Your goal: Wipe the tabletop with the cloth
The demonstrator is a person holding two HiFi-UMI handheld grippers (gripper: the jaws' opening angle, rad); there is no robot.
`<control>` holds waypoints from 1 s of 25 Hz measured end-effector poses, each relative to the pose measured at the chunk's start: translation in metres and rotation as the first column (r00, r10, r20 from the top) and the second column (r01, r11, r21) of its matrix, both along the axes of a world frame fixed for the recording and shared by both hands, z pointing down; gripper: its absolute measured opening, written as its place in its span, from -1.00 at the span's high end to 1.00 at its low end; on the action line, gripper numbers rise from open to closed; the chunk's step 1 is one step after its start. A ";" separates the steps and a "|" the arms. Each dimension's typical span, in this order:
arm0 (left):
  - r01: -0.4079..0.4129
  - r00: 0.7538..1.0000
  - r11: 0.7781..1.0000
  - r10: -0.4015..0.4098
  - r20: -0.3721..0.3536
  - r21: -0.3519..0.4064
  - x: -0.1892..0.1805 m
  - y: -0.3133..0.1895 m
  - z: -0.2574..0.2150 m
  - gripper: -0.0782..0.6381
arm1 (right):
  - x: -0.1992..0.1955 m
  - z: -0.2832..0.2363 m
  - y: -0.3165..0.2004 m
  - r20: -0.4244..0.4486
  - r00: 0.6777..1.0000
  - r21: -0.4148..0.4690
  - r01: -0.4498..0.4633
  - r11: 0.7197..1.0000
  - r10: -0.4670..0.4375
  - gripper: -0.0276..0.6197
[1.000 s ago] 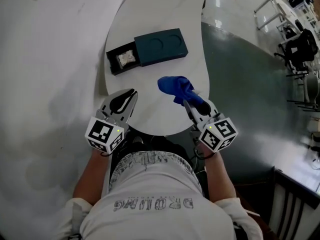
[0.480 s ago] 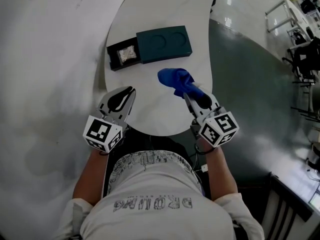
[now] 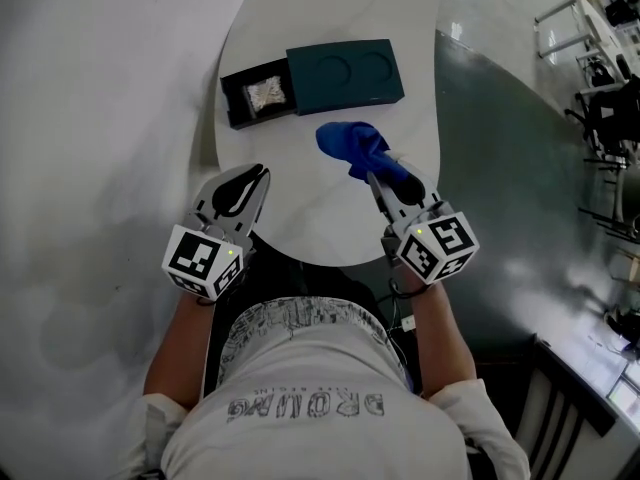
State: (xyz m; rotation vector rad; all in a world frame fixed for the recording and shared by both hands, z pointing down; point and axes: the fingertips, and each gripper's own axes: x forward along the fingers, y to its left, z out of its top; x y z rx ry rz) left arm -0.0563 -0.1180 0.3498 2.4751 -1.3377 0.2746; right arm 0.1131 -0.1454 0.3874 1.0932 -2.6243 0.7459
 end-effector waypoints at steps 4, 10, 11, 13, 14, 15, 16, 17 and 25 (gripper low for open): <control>0.007 1.000 1.000 -0.007 -0.020 -0.015 -0.024 -0.001 0.010 0.64 | -0.027 0.007 -0.005 -0.046 0.999 0.006 0.017 1.000 -0.017 0.65; 0.011 0.999 0.999 -0.013 -0.036 -0.036 -0.056 -0.002 0.027 0.64 | -0.075 0.024 -0.011 -0.123 0.990 0.027 0.072 0.997 -0.068 0.65; 0.011 0.999 0.999 -0.013 -0.036 -0.039 -0.060 -0.002 0.029 0.64 | -0.084 0.027 -0.011 -0.137 0.987 0.034 0.088 0.996 -0.082 0.65; 0.015 0.999 0.999 -0.017 -0.037 -0.044 -0.070 -0.001 0.033 0.64 | -0.101 0.034 -0.012 -0.164 0.981 0.038 0.113 0.993 -0.105 0.65; 0.020 0.999 0.999 -0.021 -0.039 -0.047 -0.076 0.000 0.035 0.64 | -0.108 0.038 -0.012 -0.175 0.978 0.038 0.123 0.992 -0.114 0.65; 0.025 0.999 0.998 -0.027 -0.040 -0.050 -0.081 0.001 0.036 0.64 | -0.115 0.041 -0.012 -0.187 0.975 0.038 0.131 0.991 -0.122 0.65; 0.030 0.999 0.998 -0.032 -0.042 -0.054 -0.086 0.003 0.038 0.64 | -0.121 0.044 -0.012 -0.199 0.972 0.042 0.140 0.989 -0.129 0.65; 0.034 0.998 0.998 -0.037 -0.043 -0.059 -0.091 0.004 0.040 0.64 | -0.127 0.046 -0.013 -0.212 0.968 0.048 0.149 0.988 -0.136 0.65; 0.071 0.996 0.993 -0.076 -0.047 -0.090 -0.118 0.019 0.050 0.65 | -0.166 0.062 -0.015 -0.344 0.921 0.108 0.230 0.967 -0.181 0.65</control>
